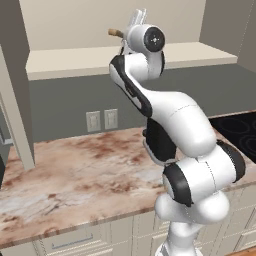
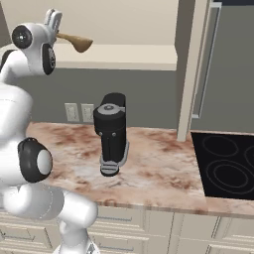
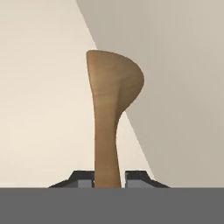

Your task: Organize the utensils by type. Pick up the wooden spoons from the counter and place them in the open cabinet. Then pick up the metallic utensils from the counter and place them in the open drawer.

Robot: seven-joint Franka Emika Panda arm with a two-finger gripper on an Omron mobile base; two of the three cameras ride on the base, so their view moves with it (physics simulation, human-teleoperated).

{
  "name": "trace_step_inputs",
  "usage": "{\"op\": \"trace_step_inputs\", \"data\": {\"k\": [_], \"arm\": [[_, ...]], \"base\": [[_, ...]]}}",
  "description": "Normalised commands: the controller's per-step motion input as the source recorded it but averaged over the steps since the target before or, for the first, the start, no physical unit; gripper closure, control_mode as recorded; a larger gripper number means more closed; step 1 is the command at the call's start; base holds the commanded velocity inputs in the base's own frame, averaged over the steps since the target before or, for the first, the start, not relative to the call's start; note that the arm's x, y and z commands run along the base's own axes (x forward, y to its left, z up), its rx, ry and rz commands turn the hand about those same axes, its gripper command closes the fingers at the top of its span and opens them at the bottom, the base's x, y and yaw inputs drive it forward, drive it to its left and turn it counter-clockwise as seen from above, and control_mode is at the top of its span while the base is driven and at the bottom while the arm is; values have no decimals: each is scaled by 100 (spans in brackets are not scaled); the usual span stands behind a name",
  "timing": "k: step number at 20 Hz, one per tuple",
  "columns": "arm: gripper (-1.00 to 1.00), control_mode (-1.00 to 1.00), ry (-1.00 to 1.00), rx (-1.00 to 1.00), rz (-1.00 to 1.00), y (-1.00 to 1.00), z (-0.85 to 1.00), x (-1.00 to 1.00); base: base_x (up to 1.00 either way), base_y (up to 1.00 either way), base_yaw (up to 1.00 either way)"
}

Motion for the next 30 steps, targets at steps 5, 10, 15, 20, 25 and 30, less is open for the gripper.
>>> {"op": "trace_step_inputs", "data": {"k": [5, 10, 15, 20, 25, 30], "arm": [[100, -100, 25, 10, -3, 37, -9, 39], [100, -100, 28, 11, -2, 26, -14, 60], [100, -100, 9, 4, 0, 29, -45, 49], [100, -100, 0, 3, -1, 35, -59, 32], [100, -100, 0, 5, -8, 30, -54, 26], [100, -100, 0, 12, -15, 22, -40, 46]], "base": [[0, 0, 0], [0, 0, 0], [0, 0, 0], [0, 0, 0], [0, 0, 0], [0, 0, 0]]}}
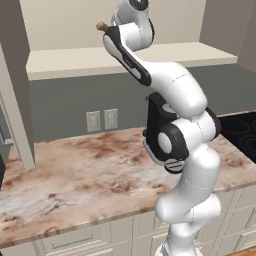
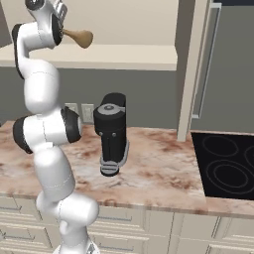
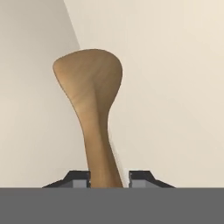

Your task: Organize the utensils by type. Pick up the wooden spoons from the counter and place them in the open cabinet. Then pick up the metallic utensils from the counter and place them in the open drawer.

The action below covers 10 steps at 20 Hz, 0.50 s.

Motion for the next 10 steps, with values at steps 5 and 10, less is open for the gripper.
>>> {"op": "trace_step_inputs", "data": {"k": [5, 10], "arm": [[-100, -100, 0, 12, -22, 29, -42, 54], [-100, -100, 0, 16, -22, 23, -37, 52]], "base": [[0, 0, 0], [0, 0, 0]]}}
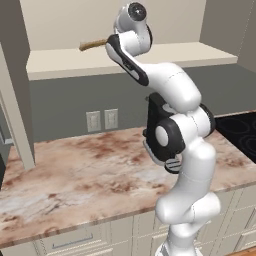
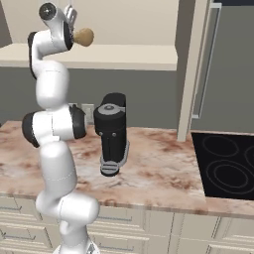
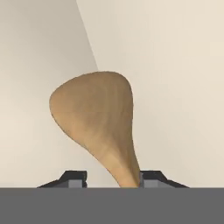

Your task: Organize the utensils by type. Pick up the wooden spoons from the counter and place them in the open cabinet. Then pick up the metallic utensils from the counter and place them in the open drawer.

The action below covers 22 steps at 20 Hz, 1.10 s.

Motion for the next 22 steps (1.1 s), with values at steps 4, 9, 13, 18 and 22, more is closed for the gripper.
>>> {"op": "trace_step_inputs", "data": {"k": [4, 9, 13, 18, 22], "arm": [[-100, -100, 1, 19, -21, 23, -28, 17], [-100, -100, 0, 18, -20, 25, -19, 2], [-100, -100, 0, 15, -23, 19, -12, -33], [-100, -100, 0, 16, -28, 21, -11, -59], [-100, -100, -1, 7, -32, 18, -31, -91]], "base": [[0, 0, 0], [0, 0, 0], [0, 0, 0], [0, 0, 0], [0, 0, 0]]}}
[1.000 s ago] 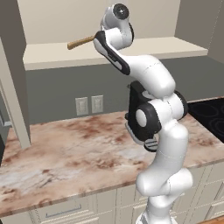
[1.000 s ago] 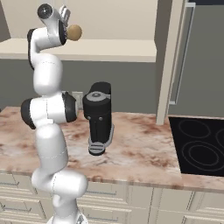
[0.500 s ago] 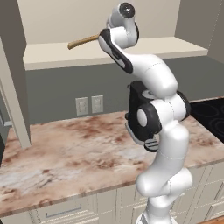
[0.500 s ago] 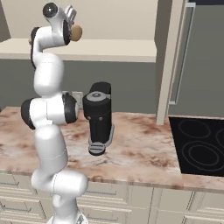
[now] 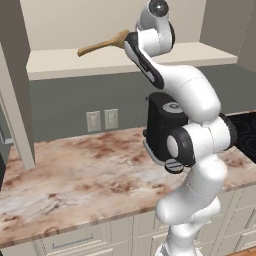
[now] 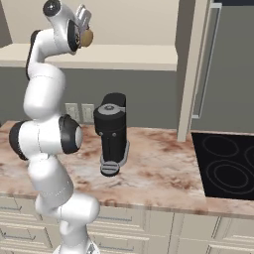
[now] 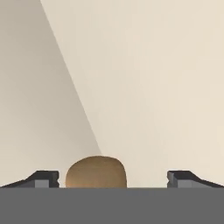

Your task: Organize the utensils by type. Pick up the wooden spoons from the counter and place them in the open cabinet. Then pick up the metallic utensils from the counter and place them in the open drawer.

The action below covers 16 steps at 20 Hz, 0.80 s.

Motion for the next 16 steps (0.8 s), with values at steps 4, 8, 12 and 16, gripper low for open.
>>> {"op": "trace_step_inputs", "data": {"k": [4, 8, 12, 16], "arm": [[-100, -100, -1, 10, -30, 8, -28, -100], [-100, -100, 27, 4, -12, -3, -7, -96], [-100, -100, 33, -4, 1, -3, -7, -100], [-100, -100, 16, -20, 30, -2, -23, -100]], "base": [[0, 0, 0], [0, 0, 0], [0, 0, 0], [0, 0, 0]]}}
